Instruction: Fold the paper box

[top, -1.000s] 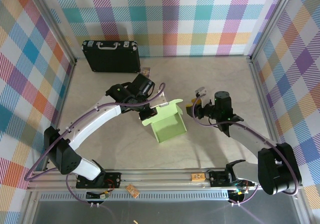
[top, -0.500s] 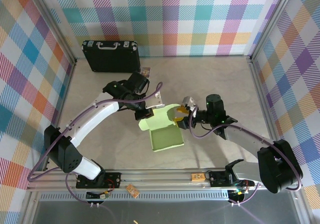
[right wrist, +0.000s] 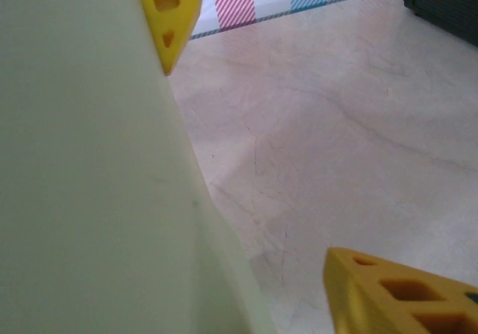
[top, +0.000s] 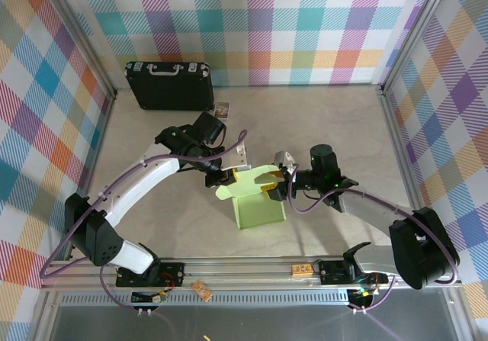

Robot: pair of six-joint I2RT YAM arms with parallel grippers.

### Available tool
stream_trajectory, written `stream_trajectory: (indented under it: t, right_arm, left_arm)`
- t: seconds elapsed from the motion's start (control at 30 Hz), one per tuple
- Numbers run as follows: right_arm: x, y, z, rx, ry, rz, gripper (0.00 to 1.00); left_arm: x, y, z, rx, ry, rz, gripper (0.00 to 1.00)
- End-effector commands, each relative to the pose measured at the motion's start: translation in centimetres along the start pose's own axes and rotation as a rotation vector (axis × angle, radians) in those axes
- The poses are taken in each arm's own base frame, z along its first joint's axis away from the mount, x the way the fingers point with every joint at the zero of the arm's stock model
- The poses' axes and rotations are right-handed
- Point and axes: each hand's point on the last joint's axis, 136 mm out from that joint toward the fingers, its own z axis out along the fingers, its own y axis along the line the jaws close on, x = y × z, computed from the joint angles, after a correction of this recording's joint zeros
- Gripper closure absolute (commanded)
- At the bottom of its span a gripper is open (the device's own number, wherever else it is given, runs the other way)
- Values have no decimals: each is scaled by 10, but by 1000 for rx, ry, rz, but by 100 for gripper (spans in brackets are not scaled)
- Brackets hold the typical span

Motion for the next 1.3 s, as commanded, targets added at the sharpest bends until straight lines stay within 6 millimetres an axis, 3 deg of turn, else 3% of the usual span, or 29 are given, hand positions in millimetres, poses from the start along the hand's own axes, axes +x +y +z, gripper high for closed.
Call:
stream_trajectory:
  t: [0.0,0.13,0.3,0.57,0.7,0.97,1.27]
  right_arm:
    - [-11,11,-8,-1,-47,-59,34]
    - [-22,3,-26,151,-99,-30,26]
    - [-32,7,-53,275,-166,-19,28]
    - [-17,-35,-87,571,-174,135,38]
    - [-10,-37,-76,510,-143,144,38]
    - [-14,-7,-46,219,-128,81,38]
    - [-15,1,-26,85,-117,36,42]
  left_arm:
    - [-6,3,-7,-22,-19,32,100]
    - [-2,9,-6,-39,1,32,100]
    - [-5,9,-7,-41,-16,43,100]
    - [-2,6,-5,-31,-12,44,100]
    - [-2,6,-5,-29,-13,42,100]
    - [-1,4,-4,-18,-13,47,100]
    - [-5,-3,-4,15,-44,59,100]
